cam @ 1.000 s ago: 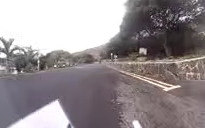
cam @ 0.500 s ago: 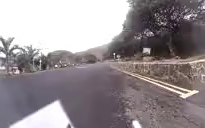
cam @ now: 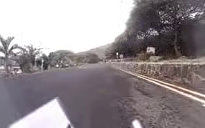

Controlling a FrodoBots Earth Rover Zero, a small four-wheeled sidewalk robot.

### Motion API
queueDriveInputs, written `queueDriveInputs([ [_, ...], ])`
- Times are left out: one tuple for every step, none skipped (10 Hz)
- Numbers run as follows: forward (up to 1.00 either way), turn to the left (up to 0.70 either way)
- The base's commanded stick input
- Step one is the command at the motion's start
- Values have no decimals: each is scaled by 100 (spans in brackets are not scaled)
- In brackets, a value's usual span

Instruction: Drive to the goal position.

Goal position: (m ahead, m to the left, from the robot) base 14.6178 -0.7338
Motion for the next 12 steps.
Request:
queueDriveInputs([
  [100, 0],
  [100, 0],
  [100, 0],
  [100, 0],
  [100, 0],
  [100, 0],
  [100, 0],
  [100, 0],
  [100, 0],
  [100, 0],
  [100, 0],
  [100, 0],
])
